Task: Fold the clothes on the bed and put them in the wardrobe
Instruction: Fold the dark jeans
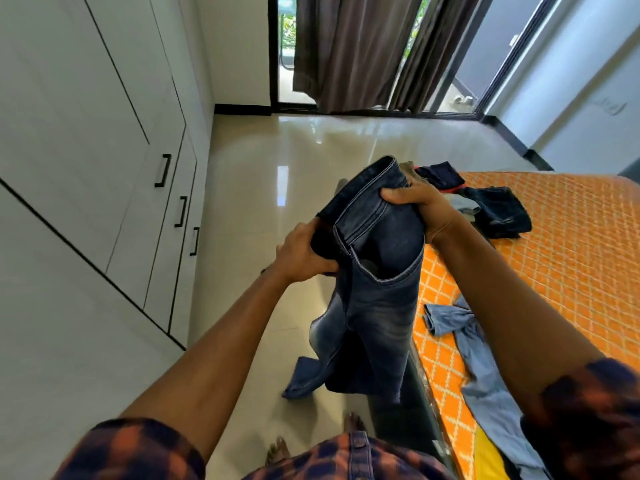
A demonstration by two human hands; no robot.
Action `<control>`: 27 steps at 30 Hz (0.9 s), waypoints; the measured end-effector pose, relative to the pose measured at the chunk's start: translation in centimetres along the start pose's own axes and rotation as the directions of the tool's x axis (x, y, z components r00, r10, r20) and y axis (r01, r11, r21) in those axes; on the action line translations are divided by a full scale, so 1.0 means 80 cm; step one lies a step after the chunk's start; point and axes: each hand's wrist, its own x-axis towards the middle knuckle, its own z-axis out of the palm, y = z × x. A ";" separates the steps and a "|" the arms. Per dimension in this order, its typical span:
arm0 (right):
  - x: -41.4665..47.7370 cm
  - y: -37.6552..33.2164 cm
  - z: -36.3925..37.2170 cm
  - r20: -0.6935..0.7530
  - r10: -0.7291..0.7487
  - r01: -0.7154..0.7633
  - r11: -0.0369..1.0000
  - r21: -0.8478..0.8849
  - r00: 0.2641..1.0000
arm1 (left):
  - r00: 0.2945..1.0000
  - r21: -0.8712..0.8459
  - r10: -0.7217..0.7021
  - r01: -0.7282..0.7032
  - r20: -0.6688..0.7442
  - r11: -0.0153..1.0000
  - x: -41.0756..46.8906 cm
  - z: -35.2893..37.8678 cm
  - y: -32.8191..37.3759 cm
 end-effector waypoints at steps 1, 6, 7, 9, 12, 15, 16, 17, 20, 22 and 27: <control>-0.001 0.002 -0.007 -0.007 0.003 -0.003 1.000 0.021 1.000 | 0.999 0.026 -0.013 0.011 0.047 1.000 0.007 0.001 0.003; 0.011 0.024 -0.046 -0.060 0.048 -0.047 0.998 0.032 0.997 | 0.966 -0.002 0.000 0.001 0.259 1.000 0.030 0.021 0.004; 0.014 0.030 -0.056 -0.094 0.036 -0.034 0.999 0.026 0.995 | 0.961 -0.005 -0.023 0.025 0.274 1.000 0.029 0.025 -0.001; 0.019 0.041 -0.083 -0.204 0.012 -0.019 0.999 -0.031 0.979 | 0.960 -0.039 -0.077 0.091 0.268 0.995 0.020 0.029 -0.011; 0.023 0.066 -0.125 -0.410 -0.075 -0.051 0.956 -0.290 0.909 | 0.960 -0.169 -0.145 0.187 0.238 0.968 0.001 0.024 -0.029; 0.025 0.099 -0.145 -0.451 -0.184 -0.099 0.839 -0.534 0.873 | 0.972 -0.116 -0.131 0.155 0.195 0.981 -0.009 0.007 -0.033; 0.027 0.111 -0.151 -0.459 -0.226 -0.102 0.804 -0.586 0.859 | 0.978 -0.081 -0.114 0.129 0.175 0.988 -0.009 0.001 -0.028; 0.027 0.119 -0.151 -0.461 -0.252 -0.104 0.779 -0.618 0.851 | 0.984 -0.039 -0.110 0.117 0.144 0.992 -0.010 -0.005 -0.023; 0.030 0.129 -0.151 -0.531 -0.296 -0.049 0.840 -0.541 0.794 | 0.998 0.203 -0.032 0.043 -0.059 0.978 -0.009 -0.029 0.000; 0.034 0.130 -0.146 -0.534 -0.324 0.066 0.893 -0.445 0.781 | 0.985 0.301 0.010 0.044 -0.174 0.953 -0.005 -0.048 0.013; 0.060 0.124 -0.126 -0.505 -0.474 0.156 0.821 -0.549 0.721 | 0.979 0.365 -0.139 0.185 -0.150 0.912 0.008 -0.081 0.027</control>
